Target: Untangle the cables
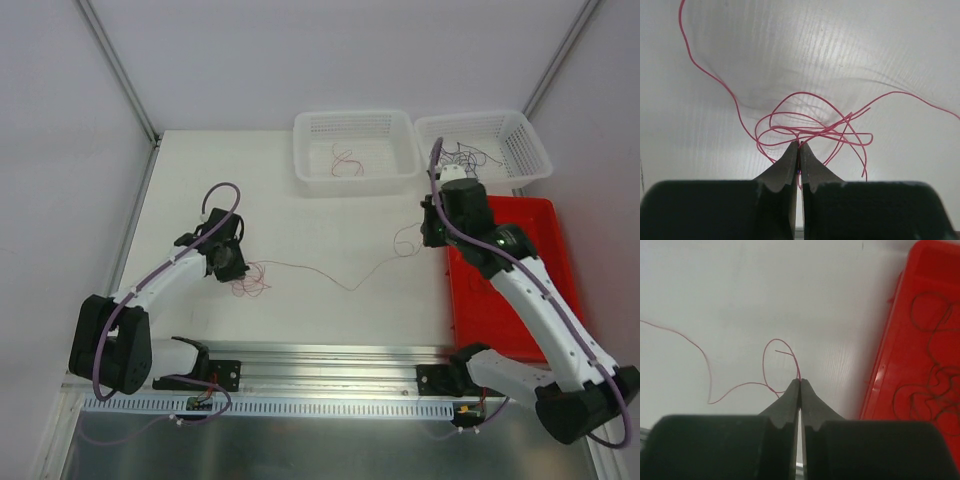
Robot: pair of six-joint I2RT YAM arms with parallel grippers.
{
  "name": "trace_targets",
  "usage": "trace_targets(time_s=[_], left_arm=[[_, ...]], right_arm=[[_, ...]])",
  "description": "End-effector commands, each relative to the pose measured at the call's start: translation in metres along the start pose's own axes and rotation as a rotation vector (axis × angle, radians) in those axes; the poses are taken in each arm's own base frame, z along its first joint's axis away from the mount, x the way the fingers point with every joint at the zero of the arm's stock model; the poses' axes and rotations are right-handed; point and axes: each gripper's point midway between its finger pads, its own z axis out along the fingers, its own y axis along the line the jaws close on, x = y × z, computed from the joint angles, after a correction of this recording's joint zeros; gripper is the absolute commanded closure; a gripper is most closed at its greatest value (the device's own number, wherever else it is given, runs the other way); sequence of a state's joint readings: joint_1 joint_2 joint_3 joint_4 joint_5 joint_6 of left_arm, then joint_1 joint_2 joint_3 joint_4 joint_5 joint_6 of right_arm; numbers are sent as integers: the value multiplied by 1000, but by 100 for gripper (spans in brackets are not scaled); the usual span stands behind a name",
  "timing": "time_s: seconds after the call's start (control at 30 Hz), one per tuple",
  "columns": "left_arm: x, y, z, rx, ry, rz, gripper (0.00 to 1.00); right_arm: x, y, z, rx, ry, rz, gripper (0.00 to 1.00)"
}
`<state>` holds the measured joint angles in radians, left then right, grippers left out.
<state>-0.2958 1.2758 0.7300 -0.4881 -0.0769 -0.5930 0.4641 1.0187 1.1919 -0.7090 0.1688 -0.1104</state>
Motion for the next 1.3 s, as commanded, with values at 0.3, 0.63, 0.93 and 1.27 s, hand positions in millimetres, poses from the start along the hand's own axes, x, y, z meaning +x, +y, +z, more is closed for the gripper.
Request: trace_targets(time_s=[0.3,0.63,0.93,1.27], left_arm=[[29,-18,-6,62,58,142,100],[35,-33,-9,84,63,178,100],[42,-36,-9,90,74,191,100],[45,-37,-9,95,77,191,100]], right_arm=[[54,52,65,-157,222,-46,42],[83,161,96,-472,324,-195,41],[113,201,143,-589,417,-370,44],[131,209,186,-540,472,-456,49]])
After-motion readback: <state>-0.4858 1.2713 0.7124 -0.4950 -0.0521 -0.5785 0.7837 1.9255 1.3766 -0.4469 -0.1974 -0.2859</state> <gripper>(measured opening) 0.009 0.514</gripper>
